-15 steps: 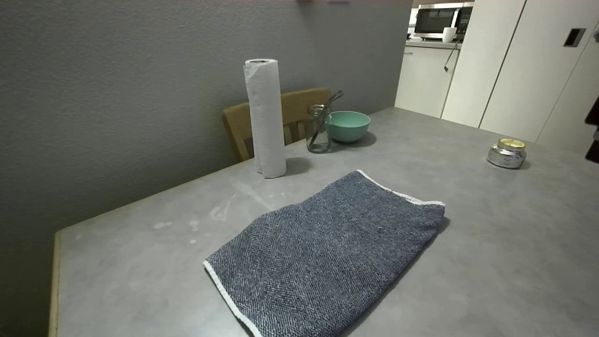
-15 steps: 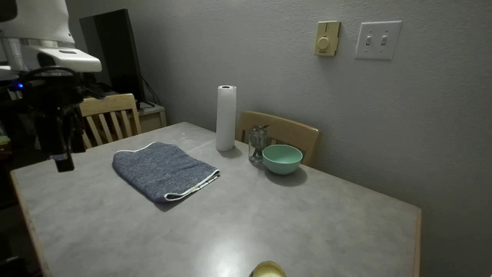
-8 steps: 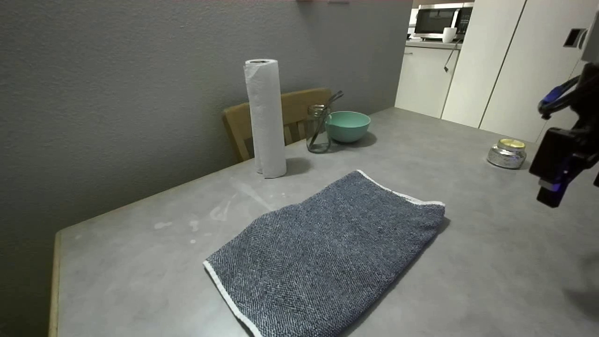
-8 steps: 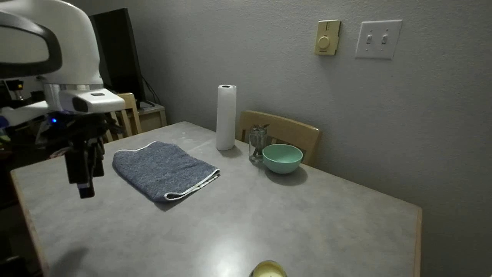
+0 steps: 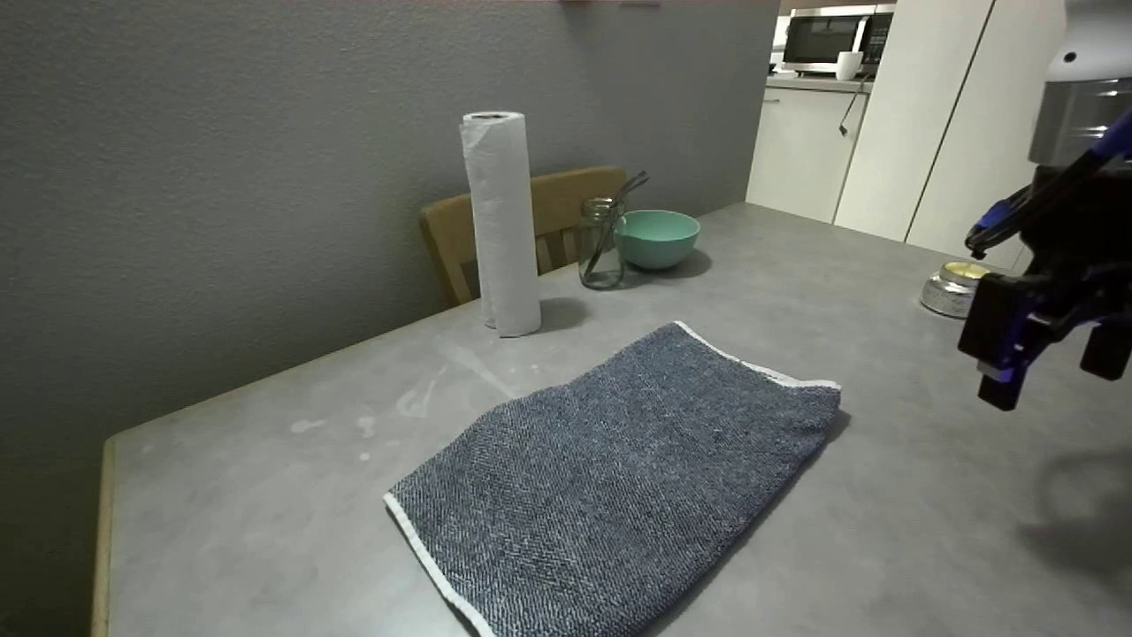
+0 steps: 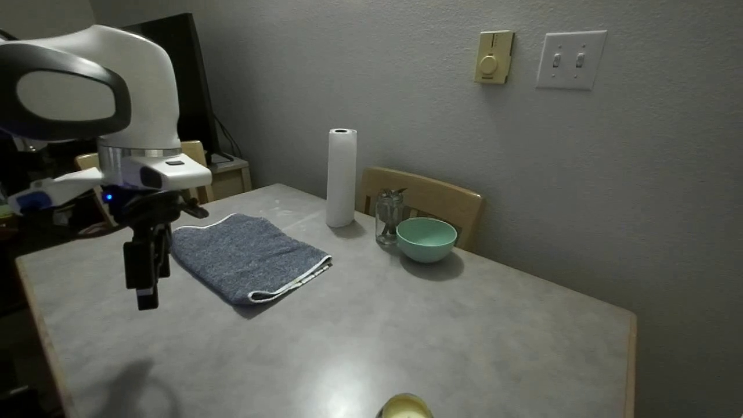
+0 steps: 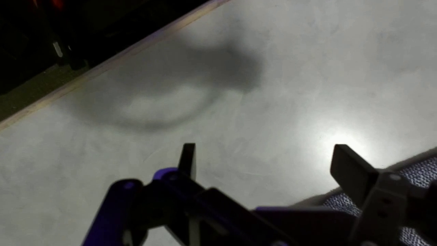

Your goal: Fold the cloth on the table

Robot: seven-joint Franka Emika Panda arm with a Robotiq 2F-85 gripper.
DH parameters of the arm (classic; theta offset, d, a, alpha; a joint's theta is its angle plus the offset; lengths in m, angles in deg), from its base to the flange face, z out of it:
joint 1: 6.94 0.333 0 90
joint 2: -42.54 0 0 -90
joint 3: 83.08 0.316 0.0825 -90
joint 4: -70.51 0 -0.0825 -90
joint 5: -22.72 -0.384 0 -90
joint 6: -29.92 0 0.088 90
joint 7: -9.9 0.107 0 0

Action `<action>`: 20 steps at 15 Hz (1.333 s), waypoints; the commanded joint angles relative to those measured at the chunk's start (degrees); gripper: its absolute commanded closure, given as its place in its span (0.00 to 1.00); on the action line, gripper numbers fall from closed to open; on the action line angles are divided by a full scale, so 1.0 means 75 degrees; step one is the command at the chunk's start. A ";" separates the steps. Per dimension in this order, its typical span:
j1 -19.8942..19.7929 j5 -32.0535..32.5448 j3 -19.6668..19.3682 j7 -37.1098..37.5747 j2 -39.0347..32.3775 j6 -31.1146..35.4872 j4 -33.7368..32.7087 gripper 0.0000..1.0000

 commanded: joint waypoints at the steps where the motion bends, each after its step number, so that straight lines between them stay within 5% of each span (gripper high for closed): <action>1: 0.0194 -0.0095 -0.0227 -0.0143 -0.0105 0.0353 -0.0015 0.00; 10: 0.0251 -0.1256 -0.0750 -0.1819 -0.1384 0.0857 -0.1262 0.00; 15: 0.0393 -0.1708 -0.0609 -0.2995 -0.2585 0.0613 -0.2353 0.00; 16: 0.0433 -0.1537 -0.0729 -0.2545 -0.2081 0.0697 -0.1920 0.00; 20: 0.0504 -0.1553 -0.0698 -0.2739 -0.2581 0.0694 -0.2298 0.00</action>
